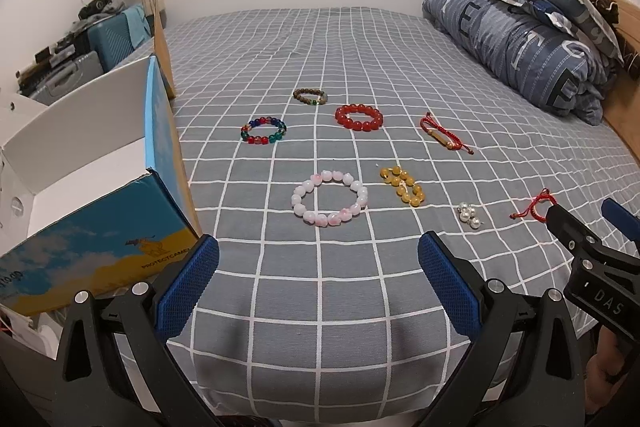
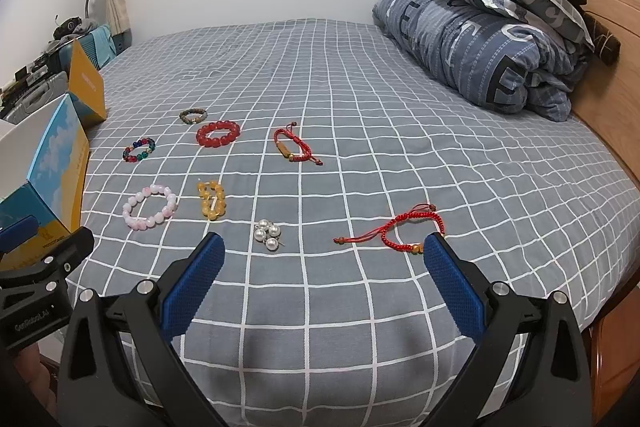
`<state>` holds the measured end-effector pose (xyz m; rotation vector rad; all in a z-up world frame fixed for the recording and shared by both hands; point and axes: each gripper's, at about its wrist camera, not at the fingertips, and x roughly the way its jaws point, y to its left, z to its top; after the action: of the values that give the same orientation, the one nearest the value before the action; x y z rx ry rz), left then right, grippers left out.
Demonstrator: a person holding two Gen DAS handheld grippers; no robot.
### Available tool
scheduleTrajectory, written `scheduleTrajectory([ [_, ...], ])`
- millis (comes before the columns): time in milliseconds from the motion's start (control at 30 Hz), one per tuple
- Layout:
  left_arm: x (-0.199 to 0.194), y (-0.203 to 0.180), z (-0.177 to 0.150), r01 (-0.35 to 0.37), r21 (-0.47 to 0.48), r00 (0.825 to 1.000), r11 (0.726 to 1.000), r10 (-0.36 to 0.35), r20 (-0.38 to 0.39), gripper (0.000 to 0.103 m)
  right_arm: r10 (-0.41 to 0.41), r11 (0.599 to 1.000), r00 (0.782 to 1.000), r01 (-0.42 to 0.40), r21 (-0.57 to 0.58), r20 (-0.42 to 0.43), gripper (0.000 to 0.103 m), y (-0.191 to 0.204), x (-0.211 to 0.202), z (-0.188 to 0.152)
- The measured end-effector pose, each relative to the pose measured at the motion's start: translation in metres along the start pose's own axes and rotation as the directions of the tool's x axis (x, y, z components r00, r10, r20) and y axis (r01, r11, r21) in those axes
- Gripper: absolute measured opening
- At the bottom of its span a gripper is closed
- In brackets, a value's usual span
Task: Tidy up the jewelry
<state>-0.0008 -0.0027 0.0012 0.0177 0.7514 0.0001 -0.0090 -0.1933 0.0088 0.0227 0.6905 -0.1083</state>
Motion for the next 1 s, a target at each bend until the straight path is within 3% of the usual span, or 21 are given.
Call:
scheduleTrajectory([
  [1000, -0.0034, -0.0020, 0.0029, 0.014, 0.003, 1.000, 1.000, -0.014, 0.003, 0.097, -0.003, 1.000, 1.000, 0.003, 0.001, 0.008, 0.096, 0.0003, -0.0015, 0.0001],
])
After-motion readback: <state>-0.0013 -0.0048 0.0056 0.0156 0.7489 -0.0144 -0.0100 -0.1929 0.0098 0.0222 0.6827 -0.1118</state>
